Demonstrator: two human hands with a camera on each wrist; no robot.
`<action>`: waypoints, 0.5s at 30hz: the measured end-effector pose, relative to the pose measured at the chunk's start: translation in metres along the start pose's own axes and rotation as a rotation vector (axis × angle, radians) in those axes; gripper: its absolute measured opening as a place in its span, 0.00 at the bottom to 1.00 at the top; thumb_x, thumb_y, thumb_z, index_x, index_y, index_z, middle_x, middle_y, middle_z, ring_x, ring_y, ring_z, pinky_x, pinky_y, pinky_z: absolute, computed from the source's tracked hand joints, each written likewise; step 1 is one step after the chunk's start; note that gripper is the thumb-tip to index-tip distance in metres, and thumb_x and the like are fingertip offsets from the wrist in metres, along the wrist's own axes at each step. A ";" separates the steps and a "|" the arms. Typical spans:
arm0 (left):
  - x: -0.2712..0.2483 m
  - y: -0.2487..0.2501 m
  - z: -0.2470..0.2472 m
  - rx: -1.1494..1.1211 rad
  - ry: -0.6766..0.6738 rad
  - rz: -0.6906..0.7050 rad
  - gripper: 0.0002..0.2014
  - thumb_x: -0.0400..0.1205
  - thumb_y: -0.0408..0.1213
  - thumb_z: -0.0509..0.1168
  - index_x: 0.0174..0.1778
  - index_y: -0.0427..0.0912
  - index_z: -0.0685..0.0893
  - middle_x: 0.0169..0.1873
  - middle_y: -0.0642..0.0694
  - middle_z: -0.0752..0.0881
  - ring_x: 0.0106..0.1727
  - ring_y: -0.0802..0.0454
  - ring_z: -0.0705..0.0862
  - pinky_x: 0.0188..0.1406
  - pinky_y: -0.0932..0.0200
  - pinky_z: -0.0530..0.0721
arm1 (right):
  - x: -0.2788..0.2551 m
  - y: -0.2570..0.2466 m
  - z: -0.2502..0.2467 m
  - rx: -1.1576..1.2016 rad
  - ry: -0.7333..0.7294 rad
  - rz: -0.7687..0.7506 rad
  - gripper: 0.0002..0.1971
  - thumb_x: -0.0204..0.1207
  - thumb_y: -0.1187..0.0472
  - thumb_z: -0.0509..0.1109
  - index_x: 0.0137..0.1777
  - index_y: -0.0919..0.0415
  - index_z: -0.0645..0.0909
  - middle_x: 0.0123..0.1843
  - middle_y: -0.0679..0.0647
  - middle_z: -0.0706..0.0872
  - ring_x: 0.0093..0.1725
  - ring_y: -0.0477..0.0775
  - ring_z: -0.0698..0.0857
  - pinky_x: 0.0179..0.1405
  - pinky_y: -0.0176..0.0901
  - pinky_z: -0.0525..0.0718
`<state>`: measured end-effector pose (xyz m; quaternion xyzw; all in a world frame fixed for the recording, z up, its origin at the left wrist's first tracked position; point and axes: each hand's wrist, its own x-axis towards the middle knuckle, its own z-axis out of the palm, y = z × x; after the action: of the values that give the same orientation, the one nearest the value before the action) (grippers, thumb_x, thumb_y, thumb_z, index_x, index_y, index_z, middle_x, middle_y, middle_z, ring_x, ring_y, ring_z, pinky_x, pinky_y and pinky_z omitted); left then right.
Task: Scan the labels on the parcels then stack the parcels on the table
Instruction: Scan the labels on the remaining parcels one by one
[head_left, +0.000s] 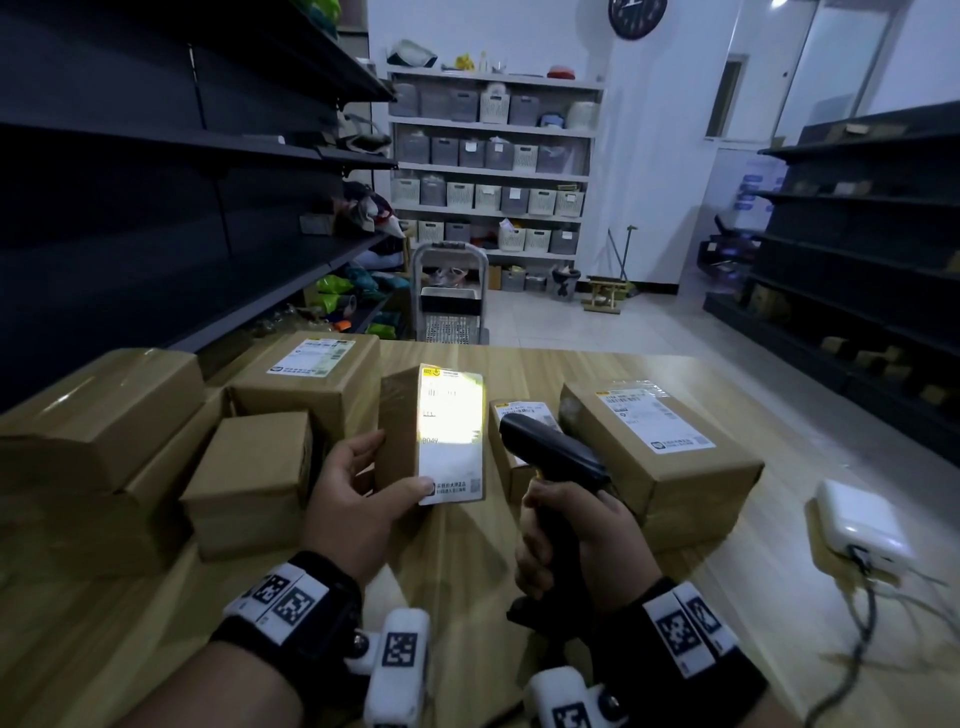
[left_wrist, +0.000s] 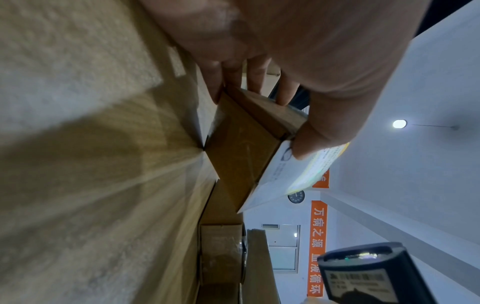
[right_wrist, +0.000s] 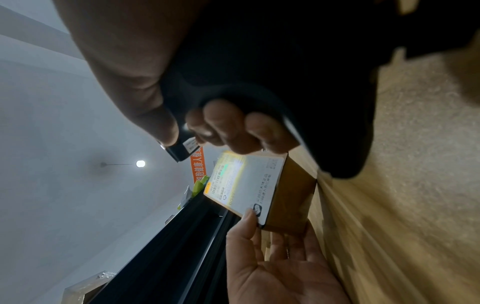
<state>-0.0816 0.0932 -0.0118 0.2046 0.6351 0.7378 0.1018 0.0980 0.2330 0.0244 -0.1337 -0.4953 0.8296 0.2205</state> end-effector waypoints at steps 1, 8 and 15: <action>0.000 -0.001 0.000 0.003 -0.002 0.001 0.35 0.75 0.29 0.86 0.76 0.54 0.81 0.60 0.62 0.85 0.61 0.64 0.85 0.49 0.59 0.85 | 0.000 0.000 0.001 -0.005 -0.006 -0.004 0.19 0.63 0.57 0.82 0.40 0.66 0.76 0.27 0.63 0.68 0.20 0.57 0.69 0.25 0.48 0.69; 0.003 -0.003 0.001 -0.005 0.015 -0.011 0.36 0.74 0.30 0.87 0.76 0.54 0.82 0.61 0.60 0.86 0.63 0.57 0.87 0.51 0.55 0.88 | -0.001 -0.003 0.002 -0.026 -0.007 -0.009 0.16 0.69 0.59 0.78 0.32 0.65 0.73 0.26 0.62 0.67 0.19 0.57 0.69 0.24 0.47 0.69; 0.002 -0.004 0.001 -0.022 0.020 -0.019 0.37 0.73 0.31 0.87 0.77 0.54 0.82 0.63 0.58 0.86 0.64 0.54 0.88 0.55 0.48 0.90 | 0.000 -0.003 0.003 -0.024 0.026 -0.020 0.13 0.71 0.60 0.76 0.38 0.66 0.75 0.26 0.63 0.69 0.20 0.58 0.71 0.25 0.48 0.70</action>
<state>-0.0832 0.0958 -0.0156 0.1899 0.6298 0.7459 0.1049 0.0976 0.2325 0.0285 -0.1421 -0.5037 0.8194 0.2337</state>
